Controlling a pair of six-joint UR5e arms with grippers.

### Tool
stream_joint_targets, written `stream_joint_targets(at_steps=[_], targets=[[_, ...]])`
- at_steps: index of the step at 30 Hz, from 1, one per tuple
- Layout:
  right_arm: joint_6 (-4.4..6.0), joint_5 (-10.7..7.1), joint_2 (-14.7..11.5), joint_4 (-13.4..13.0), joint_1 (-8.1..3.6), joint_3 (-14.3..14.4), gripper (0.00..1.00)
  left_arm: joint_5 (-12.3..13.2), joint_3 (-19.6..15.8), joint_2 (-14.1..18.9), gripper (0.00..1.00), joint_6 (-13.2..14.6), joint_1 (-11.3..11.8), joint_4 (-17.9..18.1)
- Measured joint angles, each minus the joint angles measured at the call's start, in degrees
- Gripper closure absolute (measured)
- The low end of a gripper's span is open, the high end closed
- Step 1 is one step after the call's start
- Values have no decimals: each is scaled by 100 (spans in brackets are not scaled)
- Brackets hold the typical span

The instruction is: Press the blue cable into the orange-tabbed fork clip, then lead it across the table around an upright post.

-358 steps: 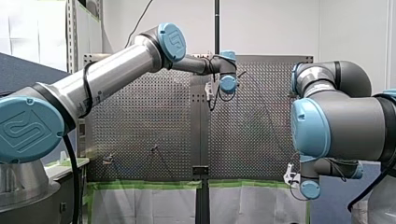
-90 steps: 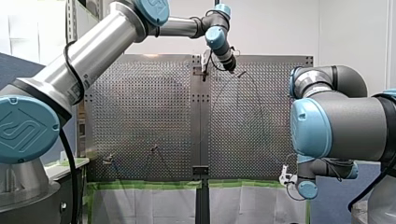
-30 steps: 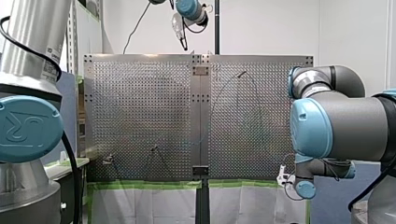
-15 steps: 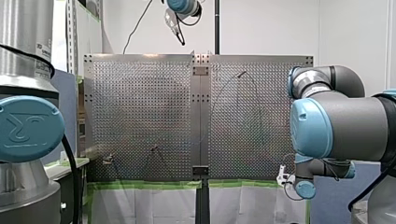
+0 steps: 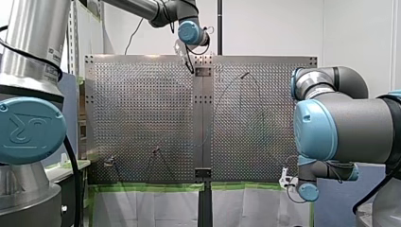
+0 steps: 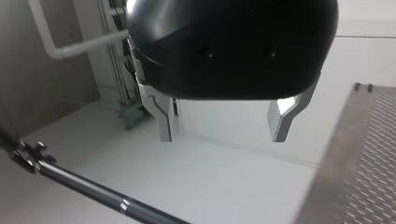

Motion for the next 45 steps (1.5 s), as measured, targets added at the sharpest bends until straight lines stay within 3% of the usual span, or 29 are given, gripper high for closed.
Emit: stream_joint_targets(at_steps=[8,14,21,31,45], targets=[[-10,-9,0,-3,13,1,100,-356,-424,-424,1,-8,87,427],[-9,-26,-4,-8,15,-2,100,-464,-744,-696,1,86,190,745],[35,-58,-13,1,-13,-46,100,-397,-1107,-745,1,178,260,1108],[260,-56,-22,-11,-69,-76,100,-293,-1563,-747,1,250,225,1564],[278,-77,-21,-17,-48,-95,100,-296,-2251,-747,1,125,429,2253]])
